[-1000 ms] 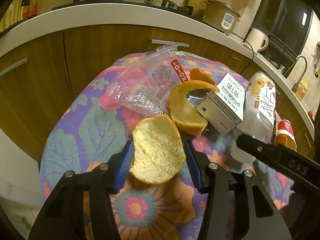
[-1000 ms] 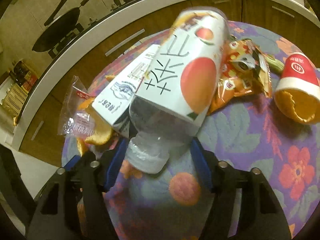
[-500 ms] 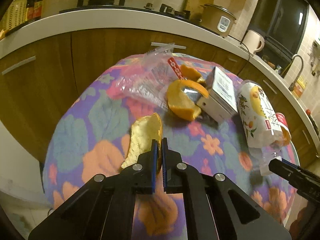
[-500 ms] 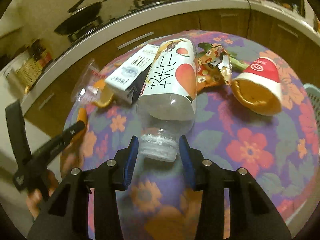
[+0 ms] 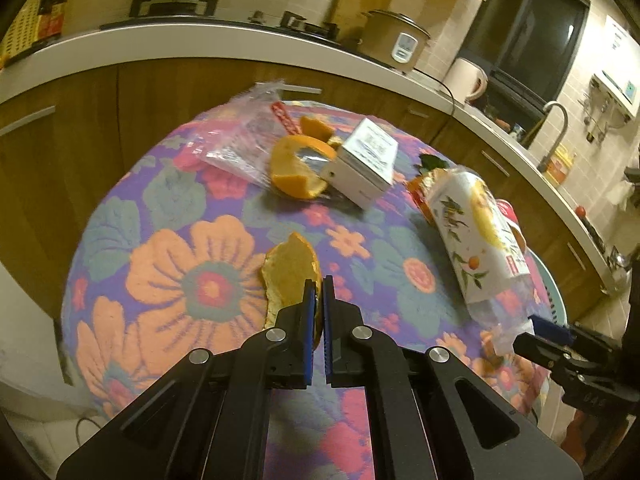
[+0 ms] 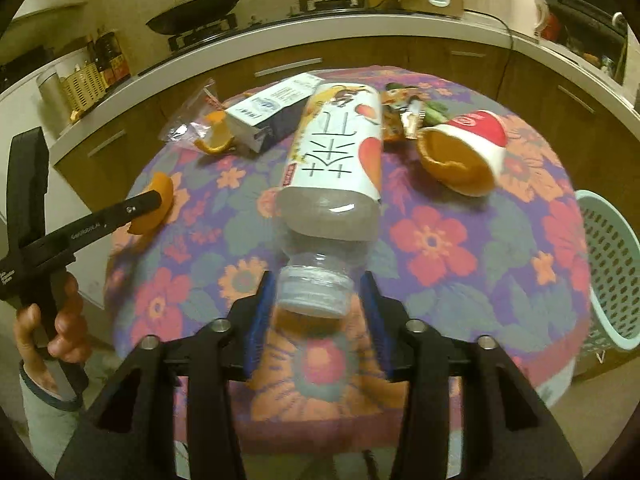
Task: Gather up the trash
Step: 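Grasp the bread crust with the left tool while the right tool grasps the peach-label bottle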
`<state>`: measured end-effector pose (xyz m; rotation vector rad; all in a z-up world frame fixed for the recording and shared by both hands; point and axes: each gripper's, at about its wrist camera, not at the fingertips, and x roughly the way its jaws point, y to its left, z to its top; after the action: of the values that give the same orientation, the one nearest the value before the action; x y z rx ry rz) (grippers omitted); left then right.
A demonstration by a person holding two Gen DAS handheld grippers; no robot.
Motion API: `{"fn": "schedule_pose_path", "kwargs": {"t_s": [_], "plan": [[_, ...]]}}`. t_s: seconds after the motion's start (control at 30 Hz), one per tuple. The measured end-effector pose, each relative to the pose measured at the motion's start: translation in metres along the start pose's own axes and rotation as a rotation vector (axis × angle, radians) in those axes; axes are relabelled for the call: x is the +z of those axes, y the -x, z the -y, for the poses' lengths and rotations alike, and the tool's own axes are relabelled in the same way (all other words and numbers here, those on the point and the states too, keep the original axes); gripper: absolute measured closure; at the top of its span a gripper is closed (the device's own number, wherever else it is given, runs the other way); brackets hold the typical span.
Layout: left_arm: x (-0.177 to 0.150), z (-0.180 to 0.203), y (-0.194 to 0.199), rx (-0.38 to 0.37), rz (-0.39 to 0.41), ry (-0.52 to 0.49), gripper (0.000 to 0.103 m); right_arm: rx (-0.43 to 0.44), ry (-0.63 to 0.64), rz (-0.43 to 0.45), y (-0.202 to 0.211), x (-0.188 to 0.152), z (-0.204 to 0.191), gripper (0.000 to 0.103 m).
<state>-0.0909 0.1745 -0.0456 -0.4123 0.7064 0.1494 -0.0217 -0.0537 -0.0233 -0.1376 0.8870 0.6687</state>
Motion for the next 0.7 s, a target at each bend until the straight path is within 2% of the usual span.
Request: {"fn": "schedule_pose_path", "kwargs": {"t_s": [0.03, 0.07, 0.17, 0.23, 0.3, 0.43, 0.53, 0.57, 0.7], "plan": [[0.001, 0.001, -0.001, 0.001, -0.003, -0.006, 0.101, -0.008, -0.018, 0.015, 0.002, 0.002, 0.003, 0.026], [0.0, 0.004, -0.003, 0.004, -0.008, -0.014, 0.101, -0.008, -0.027, 0.023, 0.004, 0.005, 0.004, 0.023], [-0.003, 0.012, -0.009, 0.002, -0.03, -0.052, 0.1, -0.025, -0.027, 0.035, 0.002, 0.022, 0.002, 0.023], [-0.006, 0.016, -0.011, 0.014, -0.036, -0.063, 0.095, -0.03, -0.029, 0.011, -0.008, 0.035, -0.003, 0.023], [-0.008, 0.014, -0.01, 0.031, -0.031, -0.058, 0.083, -0.034, -0.04, -0.005, -0.021, 0.046, -0.01, 0.023], [-0.011, 0.008, -0.007, 0.042, -0.036, -0.06, 0.079, -0.084, -0.032, -0.04, -0.049, 0.063, -0.025, 0.023], [-0.01, 0.005, -0.003, 0.059, -0.021, -0.061, 0.06, -0.101, -0.043, -0.065, -0.065, 0.069, -0.027, 0.023], [-0.01, 0.004, -0.001, 0.063, -0.013, -0.055, 0.05, -0.101, -0.048, -0.071, -0.069, 0.07, -0.026, 0.023], [-0.005, 0.001, -0.005, 0.062, -0.031, -0.05, 0.041, -0.121, -0.071, -0.093, -0.082, 0.073, -0.021, 0.023]]}}
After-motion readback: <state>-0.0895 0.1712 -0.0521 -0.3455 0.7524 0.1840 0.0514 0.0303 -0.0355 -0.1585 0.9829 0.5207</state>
